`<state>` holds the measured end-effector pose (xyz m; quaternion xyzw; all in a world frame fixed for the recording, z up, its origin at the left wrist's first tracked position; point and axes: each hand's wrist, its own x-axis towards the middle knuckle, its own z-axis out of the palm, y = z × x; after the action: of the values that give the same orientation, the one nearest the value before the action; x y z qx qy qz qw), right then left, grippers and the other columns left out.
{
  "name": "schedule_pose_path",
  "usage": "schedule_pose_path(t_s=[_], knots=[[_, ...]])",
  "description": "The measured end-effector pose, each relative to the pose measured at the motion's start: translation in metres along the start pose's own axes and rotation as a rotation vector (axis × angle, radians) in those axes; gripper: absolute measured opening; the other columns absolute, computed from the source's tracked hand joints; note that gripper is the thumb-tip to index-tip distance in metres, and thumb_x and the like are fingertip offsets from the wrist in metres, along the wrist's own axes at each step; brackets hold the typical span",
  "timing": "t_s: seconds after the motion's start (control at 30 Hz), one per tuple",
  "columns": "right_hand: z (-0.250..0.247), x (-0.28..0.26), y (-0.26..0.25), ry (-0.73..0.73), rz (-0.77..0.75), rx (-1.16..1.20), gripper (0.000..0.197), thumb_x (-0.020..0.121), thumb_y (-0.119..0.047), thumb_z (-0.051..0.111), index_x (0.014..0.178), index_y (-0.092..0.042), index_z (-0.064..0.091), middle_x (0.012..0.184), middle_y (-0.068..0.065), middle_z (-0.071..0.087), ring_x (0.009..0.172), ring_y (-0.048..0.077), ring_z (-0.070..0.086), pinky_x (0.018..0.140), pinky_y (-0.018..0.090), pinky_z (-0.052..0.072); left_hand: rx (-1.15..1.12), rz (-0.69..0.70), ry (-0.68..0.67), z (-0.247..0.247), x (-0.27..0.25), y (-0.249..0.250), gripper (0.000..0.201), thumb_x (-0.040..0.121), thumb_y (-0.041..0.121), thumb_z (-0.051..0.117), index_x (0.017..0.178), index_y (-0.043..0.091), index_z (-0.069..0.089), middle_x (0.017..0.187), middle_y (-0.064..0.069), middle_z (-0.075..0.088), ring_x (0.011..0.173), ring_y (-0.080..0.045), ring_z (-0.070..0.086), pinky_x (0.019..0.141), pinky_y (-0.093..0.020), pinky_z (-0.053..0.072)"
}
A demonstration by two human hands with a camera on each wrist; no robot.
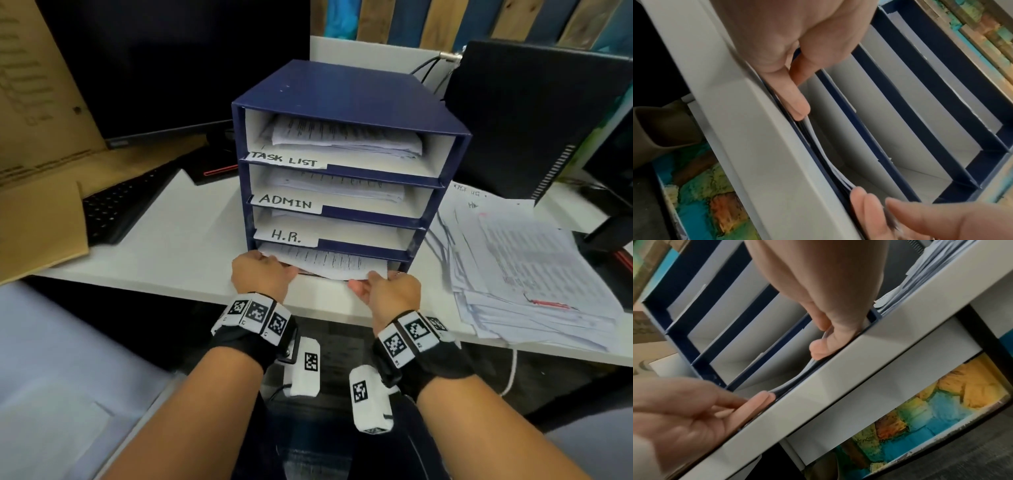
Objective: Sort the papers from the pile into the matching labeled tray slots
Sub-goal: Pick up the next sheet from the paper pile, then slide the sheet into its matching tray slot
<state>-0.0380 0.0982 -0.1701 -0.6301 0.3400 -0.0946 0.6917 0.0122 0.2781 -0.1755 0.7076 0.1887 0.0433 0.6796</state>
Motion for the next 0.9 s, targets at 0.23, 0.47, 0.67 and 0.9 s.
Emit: schedule_pose_path(t_s=[0.23, 0.47, 0.67, 0.9], knots=[[0.006, 0.011, 0.003, -0.057, -0.113, 0.043, 0.008, 0.09, -0.008, 0.07, 0.096, -0.011, 0.067, 0.099, 0.006, 0.073, 0.098, 0.029, 0.072, 0.097, 0.046, 0.055, -0.148, -0.03, -0.053, 0.013, -0.003, 0.009, 0.013, 0.076, 0.009, 0.064, 0.064, 0.008, 0.071, 0.075, -0.013, 0.075, 0.082, -0.034, 0.073, 0.084, -0.05, 0.058], [0.002, 0.011, 0.006, -0.147, -0.139, 0.01, 0.017, 0.089, -0.007, 0.069, 0.105, -0.013, 0.067, 0.112, 0.007, 0.069, 0.108, 0.029, 0.067, 0.1, 0.045, 0.053, -0.095, 0.013, -0.171, 0.023, -0.01, 0.007, 0.022, 0.084, -0.009, 0.057, 0.071, 0.006, 0.068, 0.084, -0.019, 0.072, 0.094, -0.038, 0.07, 0.093, -0.051, 0.054], [-0.026, -0.014, -0.011, -0.274, -0.135, -0.083, 0.014, 0.097, -0.004, 0.06, 0.107, -0.012, 0.064, 0.103, 0.006, 0.07, 0.086, 0.02, 0.07, 0.081, 0.035, 0.06, 0.115, 0.063, -0.215, 0.035, -0.049, 0.016, 0.015, 0.082, 0.006, 0.061, 0.074, 0.015, 0.07, 0.08, -0.009, 0.074, 0.075, -0.026, 0.071, 0.079, -0.043, 0.06], [-0.106, 0.0, -0.065, -0.132, -0.376, -0.533, 0.021, 0.093, -0.021, 0.06, 0.084, -0.005, 0.07, 0.064, 0.006, 0.073, 0.047, 0.018, 0.061, 0.051, 0.025, 0.046, 0.4, 0.25, -0.699, 0.105, -0.108, 0.029, 0.025, 0.095, 0.008, 0.046, 0.097, 0.014, 0.07, 0.086, -0.005, 0.075, 0.065, -0.013, 0.062, 0.063, -0.025, 0.052]])
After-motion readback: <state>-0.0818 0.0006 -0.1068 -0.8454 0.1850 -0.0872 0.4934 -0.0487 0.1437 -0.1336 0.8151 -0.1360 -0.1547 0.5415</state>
